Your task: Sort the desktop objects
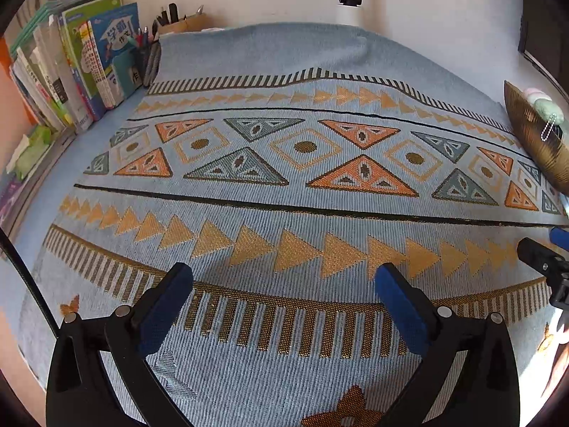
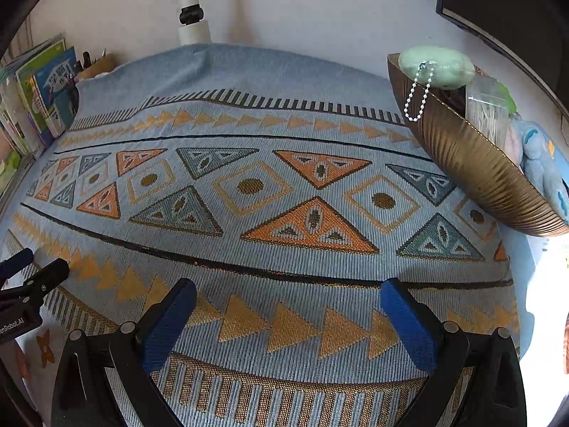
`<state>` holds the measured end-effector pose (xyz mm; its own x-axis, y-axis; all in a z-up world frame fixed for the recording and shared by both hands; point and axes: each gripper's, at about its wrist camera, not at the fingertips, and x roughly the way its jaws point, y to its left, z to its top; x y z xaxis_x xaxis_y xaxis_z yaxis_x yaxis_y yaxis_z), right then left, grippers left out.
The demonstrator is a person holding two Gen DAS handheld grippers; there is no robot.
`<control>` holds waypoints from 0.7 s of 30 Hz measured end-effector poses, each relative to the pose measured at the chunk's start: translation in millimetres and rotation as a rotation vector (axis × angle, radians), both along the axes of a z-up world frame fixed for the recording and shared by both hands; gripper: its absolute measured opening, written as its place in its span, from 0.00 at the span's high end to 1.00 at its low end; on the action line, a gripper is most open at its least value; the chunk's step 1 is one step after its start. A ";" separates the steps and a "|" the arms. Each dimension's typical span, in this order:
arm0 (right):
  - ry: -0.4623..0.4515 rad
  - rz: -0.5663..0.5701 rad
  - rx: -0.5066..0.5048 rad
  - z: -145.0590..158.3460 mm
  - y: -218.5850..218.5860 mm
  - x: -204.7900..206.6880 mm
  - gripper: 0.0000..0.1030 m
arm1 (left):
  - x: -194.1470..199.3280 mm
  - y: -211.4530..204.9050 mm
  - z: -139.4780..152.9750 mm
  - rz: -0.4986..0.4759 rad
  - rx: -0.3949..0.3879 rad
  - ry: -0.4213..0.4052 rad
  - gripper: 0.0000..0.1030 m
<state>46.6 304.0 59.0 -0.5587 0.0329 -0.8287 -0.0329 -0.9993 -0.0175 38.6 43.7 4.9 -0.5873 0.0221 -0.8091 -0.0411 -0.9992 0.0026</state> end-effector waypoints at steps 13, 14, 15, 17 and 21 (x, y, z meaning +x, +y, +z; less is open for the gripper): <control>0.036 -0.028 -0.004 0.3 -1.1 1.3 0.00 | -12.7 5.6 -2.7 -0.054 0.008 -0.001 0.00; 0.036 -0.028 -0.005 0.5 -0.7 1.6 0.00 | -12.6 5.8 -2.3 -0.055 0.007 -0.001 0.00; 0.036 -0.028 -0.004 0.3 -1.0 1.3 0.00 | -12.9 6.0 -2.0 -0.055 0.006 -0.001 0.00; 0.036 -0.028 -0.005 0.4 -0.6 1.6 0.00 | -13.1 6.6 -1.5 -0.053 0.007 -0.001 0.00; 0.036 -0.028 -0.005 0.5 -0.4 1.9 0.00 | -13.4 7.4 -0.4 -0.053 0.008 -0.002 0.00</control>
<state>48.5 303.7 59.5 -0.5870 0.0449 -0.8083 -0.0611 -0.9981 -0.0111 25.2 51.1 4.5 -0.5837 0.0596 -0.8097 -0.0943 -0.9955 -0.0053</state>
